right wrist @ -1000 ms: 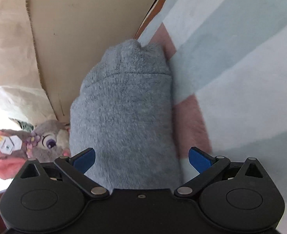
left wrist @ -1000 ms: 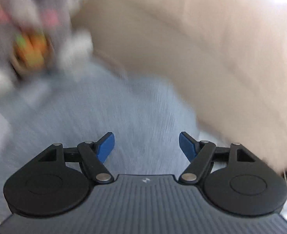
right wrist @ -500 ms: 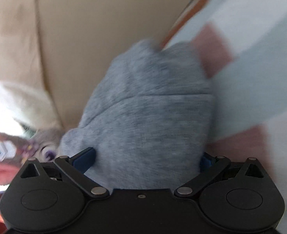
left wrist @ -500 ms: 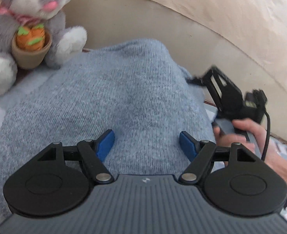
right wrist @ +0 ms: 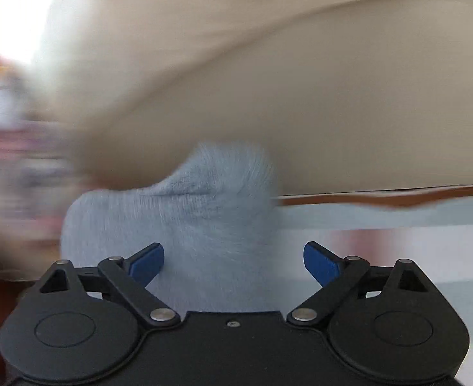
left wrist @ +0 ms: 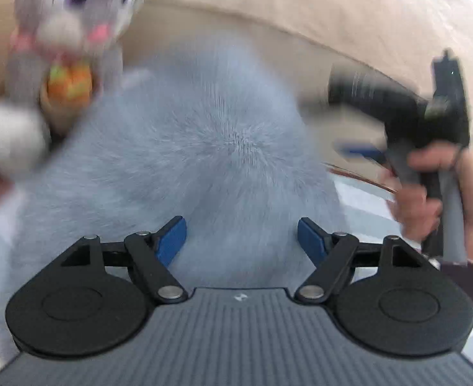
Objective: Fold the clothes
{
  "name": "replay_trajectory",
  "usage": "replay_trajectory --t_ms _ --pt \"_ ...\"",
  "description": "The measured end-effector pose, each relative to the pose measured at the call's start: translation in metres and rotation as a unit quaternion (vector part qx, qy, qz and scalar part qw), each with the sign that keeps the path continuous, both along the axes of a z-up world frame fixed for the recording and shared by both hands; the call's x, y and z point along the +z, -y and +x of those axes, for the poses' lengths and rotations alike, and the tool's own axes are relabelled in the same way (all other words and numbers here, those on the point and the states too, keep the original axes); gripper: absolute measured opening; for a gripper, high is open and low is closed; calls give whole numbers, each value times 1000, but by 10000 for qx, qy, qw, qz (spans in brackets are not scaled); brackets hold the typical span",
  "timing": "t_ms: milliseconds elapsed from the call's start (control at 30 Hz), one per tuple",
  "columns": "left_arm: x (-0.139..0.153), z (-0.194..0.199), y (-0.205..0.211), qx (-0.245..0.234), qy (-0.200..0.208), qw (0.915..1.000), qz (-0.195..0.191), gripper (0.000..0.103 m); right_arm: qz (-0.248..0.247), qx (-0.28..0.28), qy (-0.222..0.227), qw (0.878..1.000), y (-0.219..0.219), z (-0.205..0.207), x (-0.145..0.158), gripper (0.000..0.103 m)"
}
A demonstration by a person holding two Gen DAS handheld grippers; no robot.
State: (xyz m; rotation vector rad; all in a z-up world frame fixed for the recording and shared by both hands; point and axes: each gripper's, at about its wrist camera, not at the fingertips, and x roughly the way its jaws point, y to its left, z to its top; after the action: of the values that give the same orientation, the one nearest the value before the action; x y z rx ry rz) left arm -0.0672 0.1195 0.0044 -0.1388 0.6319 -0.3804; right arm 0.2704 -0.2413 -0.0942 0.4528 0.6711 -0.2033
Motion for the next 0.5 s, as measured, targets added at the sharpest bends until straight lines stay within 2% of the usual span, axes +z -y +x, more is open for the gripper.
replay_trajectory --t_ms 67,167,233,300,333,367,400,433,500 --pt "15 -2 -6 270 239 9993 19 77 -161 25 242 9996 7 -18 0 96" --pt "32 1 -40 1041 284 9937 -302 85 33 881 528 9947 -1 -36 9 96" --pt "28 13 -63 1504 -322 9874 -358 85 -196 1656 722 9833 -20 -45 20 96" --pt "7 32 -74 1668 -1050 9804 -8 85 -546 2402 617 9672 -46 -45 20 98" --pt "-1 31 -77 1738 -1155 9780 50 88 -721 2767 558 9566 -59 -45 20 98" --pt "-10 30 -80 1807 -1260 9754 107 89 -945 2933 119 9513 -79 -37 8 99" --pt "-19 29 -83 1876 -1365 9726 164 91 -852 2880 -279 9534 -81 -29 -6 103" --pt "-24 28 -86 1935 -1449 9702 162 92 -754 2820 -671 9541 -84 -22 -21 103" --pt "-18 24 -90 1954 -1434 9701 -81 92 10 2533 -621 9654 -65 -21 -28 103"
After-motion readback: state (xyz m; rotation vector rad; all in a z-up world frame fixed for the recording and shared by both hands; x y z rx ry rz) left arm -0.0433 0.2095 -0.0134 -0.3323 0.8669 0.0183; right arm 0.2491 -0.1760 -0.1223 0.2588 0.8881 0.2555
